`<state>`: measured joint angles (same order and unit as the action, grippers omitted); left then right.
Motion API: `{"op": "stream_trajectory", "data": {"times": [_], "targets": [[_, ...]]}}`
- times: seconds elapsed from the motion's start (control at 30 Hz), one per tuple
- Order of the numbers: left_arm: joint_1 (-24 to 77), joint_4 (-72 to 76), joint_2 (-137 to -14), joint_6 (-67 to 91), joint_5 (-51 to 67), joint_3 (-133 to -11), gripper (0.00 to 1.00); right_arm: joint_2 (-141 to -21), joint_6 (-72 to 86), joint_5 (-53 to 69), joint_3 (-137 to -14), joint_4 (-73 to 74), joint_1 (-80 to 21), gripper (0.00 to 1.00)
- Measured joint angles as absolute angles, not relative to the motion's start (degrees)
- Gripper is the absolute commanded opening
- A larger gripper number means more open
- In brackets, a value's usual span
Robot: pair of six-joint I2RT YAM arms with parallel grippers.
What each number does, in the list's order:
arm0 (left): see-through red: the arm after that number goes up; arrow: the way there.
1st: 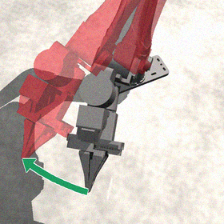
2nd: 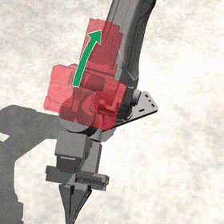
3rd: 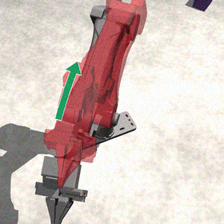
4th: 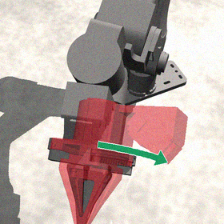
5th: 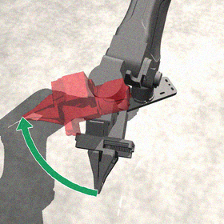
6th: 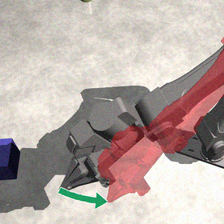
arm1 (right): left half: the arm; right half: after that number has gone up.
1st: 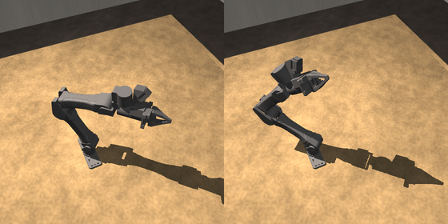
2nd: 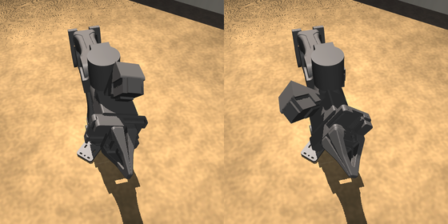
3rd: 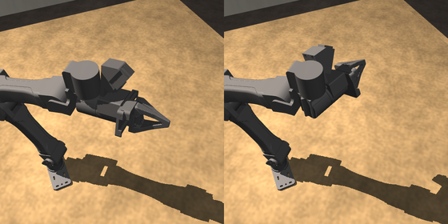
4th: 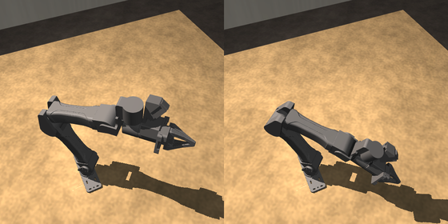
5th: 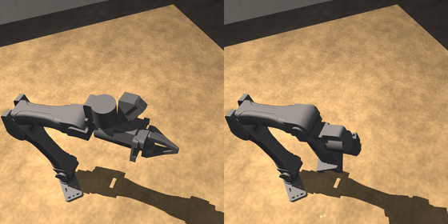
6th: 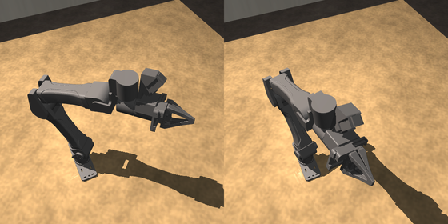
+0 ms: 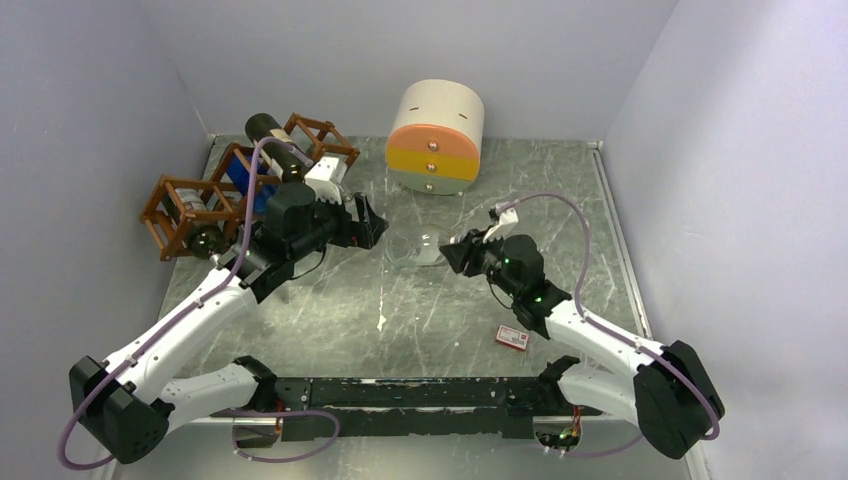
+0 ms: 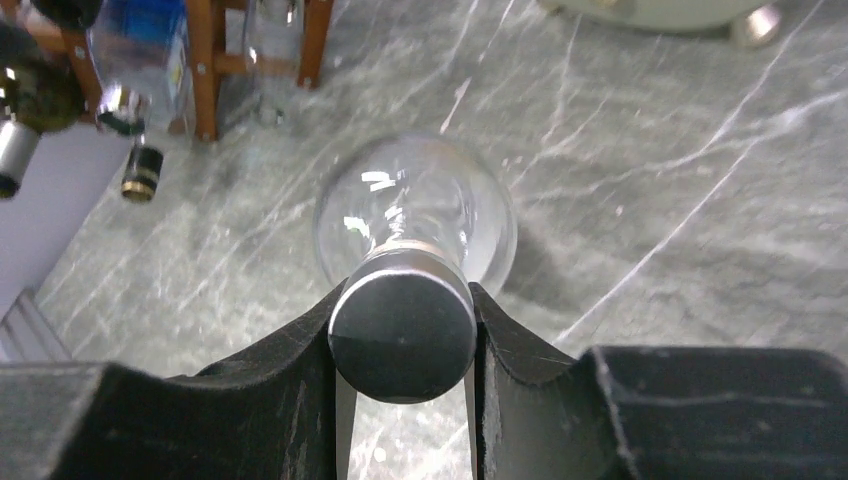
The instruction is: Put the wine bottle on the wine rack
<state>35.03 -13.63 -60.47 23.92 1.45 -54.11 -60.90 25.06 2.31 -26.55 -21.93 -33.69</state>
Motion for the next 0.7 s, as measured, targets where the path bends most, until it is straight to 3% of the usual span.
{"op": "stream_trajectory", "data": {"times": [0.33,0.7], "targets": [[35.03,-15.09,-60.53,24.71,1.06,-55.83,0.97,-60.99,23.94,4.67,-21.85,-19.11,-36.62,0.00],[35.03,-16.16,-60.55,25.80,1.02,-55.86,0.97,-68.93,22.20,5.37,-28.47,-10.70,-38.26,0.00]]}}
